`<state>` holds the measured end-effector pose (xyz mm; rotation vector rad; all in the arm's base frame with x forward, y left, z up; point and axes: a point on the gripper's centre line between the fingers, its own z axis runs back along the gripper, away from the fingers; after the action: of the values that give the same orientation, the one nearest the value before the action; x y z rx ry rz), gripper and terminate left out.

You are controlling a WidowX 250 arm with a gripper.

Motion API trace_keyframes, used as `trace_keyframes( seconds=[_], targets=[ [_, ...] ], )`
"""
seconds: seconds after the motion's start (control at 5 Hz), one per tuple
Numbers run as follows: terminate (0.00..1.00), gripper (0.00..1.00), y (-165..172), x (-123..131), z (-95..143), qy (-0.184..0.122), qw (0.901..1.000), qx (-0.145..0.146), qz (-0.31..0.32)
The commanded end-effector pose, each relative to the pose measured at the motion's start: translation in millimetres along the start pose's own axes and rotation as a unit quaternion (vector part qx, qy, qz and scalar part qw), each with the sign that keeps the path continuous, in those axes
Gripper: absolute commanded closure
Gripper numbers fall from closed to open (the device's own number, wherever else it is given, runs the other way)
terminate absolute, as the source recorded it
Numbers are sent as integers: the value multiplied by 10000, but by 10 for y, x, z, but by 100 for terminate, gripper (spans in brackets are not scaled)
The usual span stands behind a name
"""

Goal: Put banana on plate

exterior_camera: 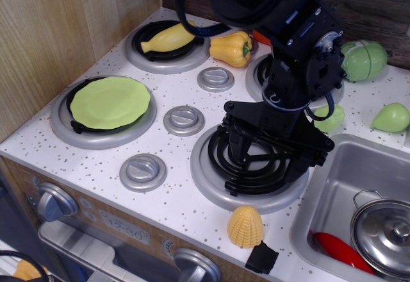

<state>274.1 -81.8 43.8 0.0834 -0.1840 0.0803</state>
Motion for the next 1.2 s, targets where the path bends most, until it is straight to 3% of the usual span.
trace_keyframes(
  seconds=[0.0, 0.4, 0.6, 1.0],
  targets=[
    [0, 0, 0, 0, 0, 0, 10000, 0, 0],
    [0, 0, 577, 360, 132, -113, 9966, 544, -601],
    [0, 0, 987, 525, 60, -279, 9886, 1042, -1052],
    [0, 0, 1769, 923, 157, -534, 9698, 1485, -1858]
  ],
)
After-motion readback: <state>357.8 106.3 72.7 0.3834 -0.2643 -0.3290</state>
